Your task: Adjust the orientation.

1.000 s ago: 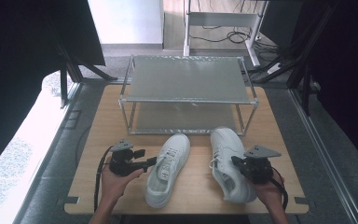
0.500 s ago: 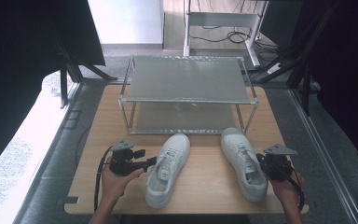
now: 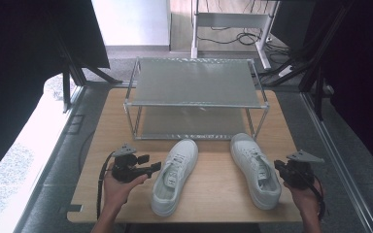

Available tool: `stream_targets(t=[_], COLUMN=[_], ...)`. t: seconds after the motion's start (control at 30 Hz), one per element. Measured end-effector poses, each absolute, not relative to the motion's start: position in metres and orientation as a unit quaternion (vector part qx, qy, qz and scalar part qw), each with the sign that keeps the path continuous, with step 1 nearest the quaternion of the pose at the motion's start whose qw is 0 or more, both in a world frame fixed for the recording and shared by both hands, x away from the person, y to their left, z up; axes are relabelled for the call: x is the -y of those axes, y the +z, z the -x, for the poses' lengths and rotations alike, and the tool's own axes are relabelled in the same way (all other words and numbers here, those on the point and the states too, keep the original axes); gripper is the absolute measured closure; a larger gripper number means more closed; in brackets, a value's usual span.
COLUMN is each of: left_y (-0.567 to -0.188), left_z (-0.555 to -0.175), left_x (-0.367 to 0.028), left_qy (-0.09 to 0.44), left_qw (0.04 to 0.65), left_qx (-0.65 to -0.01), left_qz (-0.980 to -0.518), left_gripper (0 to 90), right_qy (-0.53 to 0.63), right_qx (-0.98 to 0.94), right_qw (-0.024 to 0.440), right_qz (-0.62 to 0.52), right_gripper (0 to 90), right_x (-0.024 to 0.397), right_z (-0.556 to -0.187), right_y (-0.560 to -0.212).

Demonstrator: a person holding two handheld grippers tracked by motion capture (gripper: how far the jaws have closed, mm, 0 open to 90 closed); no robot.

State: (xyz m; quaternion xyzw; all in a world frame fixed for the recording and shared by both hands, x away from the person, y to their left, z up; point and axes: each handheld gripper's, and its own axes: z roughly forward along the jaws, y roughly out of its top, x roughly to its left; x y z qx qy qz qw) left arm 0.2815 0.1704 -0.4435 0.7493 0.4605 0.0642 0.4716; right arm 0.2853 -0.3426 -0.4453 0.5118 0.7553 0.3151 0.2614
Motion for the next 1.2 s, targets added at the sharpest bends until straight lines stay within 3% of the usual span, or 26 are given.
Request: stream_targets(t=[0.2,0.4,0.53,0.67,1.2], left_y=[-0.439,-0.436,-0.436,-0.436,-0.435], left_z=[-0.28,-0.279,-0.279,-0.279,-0.279], left_x=[-0.175,-0.178,-0.179,-0.179,-0.181], left_qy=[0.069,0.067,0.066,0.064,0.063], left_qw=[0.478,0.484,0.485,0.486,0.488], left_qx=[-0.465,-0.464,-0.465,-0.466,-0.466], left_qz=[-0.742,-0.738,-0.738,-0.736,-0.735], left_gripper=[36.1,36.2,36.2,36.3,36.4], right_qy=[0.333,0.39,0.4,0.362,0.327], right_qx=[-0.737,-0.752,-0.781,-0.804,-0.809], right_qw=[0.266,0.245,0.21,0.208,0.213], right_qz=[-0.525,-0.471,-0.432,-0.424,-0.441], right_gripper=[86.8,89.5,89.7,89.7,89.9], right_x=[0.349,0.319,0.29,0.277,0.294], right_z=[-0.265,-0.237,-0.22,-0.208,-0.21], right_y=[-0.436,-0.413,-0.422,-0.442,-0.443])
